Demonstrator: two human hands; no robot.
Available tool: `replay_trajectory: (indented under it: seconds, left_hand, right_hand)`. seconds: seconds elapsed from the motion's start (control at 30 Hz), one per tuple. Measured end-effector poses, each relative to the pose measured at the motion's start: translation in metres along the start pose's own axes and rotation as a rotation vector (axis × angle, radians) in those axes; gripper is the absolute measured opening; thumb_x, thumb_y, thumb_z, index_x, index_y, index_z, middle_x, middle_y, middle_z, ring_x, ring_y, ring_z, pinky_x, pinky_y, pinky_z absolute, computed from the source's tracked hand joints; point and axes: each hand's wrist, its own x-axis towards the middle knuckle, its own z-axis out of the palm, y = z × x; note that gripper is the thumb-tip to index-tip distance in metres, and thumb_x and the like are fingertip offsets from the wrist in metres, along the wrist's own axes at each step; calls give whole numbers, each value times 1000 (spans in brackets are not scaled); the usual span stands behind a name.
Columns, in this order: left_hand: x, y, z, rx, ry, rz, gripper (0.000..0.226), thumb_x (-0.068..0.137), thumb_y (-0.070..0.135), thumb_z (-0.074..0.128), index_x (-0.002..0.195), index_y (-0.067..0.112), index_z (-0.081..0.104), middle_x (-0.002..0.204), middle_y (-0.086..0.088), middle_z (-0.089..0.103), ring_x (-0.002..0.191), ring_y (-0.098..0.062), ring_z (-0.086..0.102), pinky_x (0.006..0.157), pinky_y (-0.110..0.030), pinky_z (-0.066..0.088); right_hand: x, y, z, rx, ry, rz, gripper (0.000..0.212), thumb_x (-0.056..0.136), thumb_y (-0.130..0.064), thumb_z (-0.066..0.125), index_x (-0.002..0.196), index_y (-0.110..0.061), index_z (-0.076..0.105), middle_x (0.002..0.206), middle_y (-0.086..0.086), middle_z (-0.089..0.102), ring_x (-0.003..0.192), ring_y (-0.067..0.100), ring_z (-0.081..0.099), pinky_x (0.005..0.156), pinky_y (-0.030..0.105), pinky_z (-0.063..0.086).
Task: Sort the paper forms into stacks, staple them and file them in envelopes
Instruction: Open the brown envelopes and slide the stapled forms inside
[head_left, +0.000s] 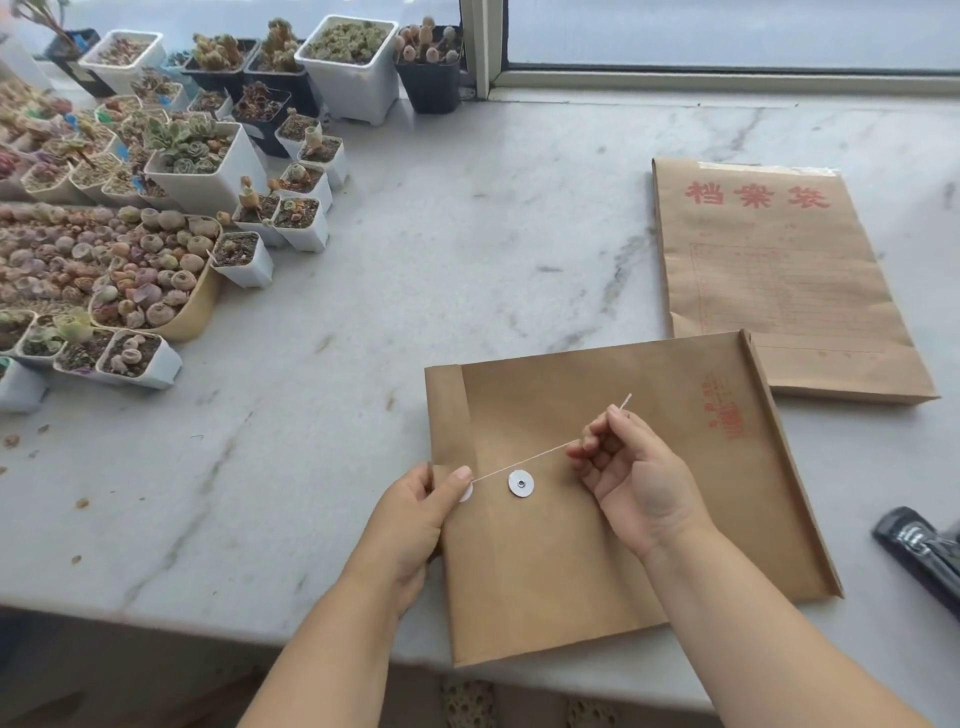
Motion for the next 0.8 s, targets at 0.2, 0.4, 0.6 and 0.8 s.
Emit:
replay_trajectory:
  seconds: [0.2, 0.4, 0.6, 0.8]
  left_hand:
    - [-12, 2, 22, -24, -196, -141, 19, 87, 16, 66, 70, 11, 72, 88, -11, 74, 78, -18, 71, 69, -25, 55]
    - [-21, 4, 32, -131, -143, -24, 21, 81, 6, 73, 97, -6, 69, 95, -21, 72, 81, -25, 71, 67, -28, 58]
    - [-30, 16, 37, -116, -121, 2, 11, 61, 13, 72, 60, 8, 62, 64, -10, 62, 60, -20, 63, 55, -24, 52]
    - [-36, 29, 40, -95, -199, 28, 13, 78, 6, 75, 67, 9, 68, 70, -9, 68, 67, -21, 65, 58, -25, 53]
  right_hand:
    - [-2, -12, -5, -306, -43, -106, 31, 98, -14, 51, 68, -9, 56, 63, 2, 56, 63, 17, 60, 60, 23, 53]
    - [-10, -22, -10, -1280, -68, -573, 42, 94, -21, 59, 56, -13, 43, 51, 1, 36, 58, 10, 37, 56, 30, 30]
    - [-37, -23, -29, -1377, -107, -455, 44, 92, -30, 56, 60, -7, 36, 52, 0, 32, 63, 13, 38, 66, 34, 37]
    - [-93, 7, -12, -1463, -559, -876, 38, 89, -24, 59, 62, -23, 32, 63, -13, 28, 64, 7, 28, 54, 25, 33]
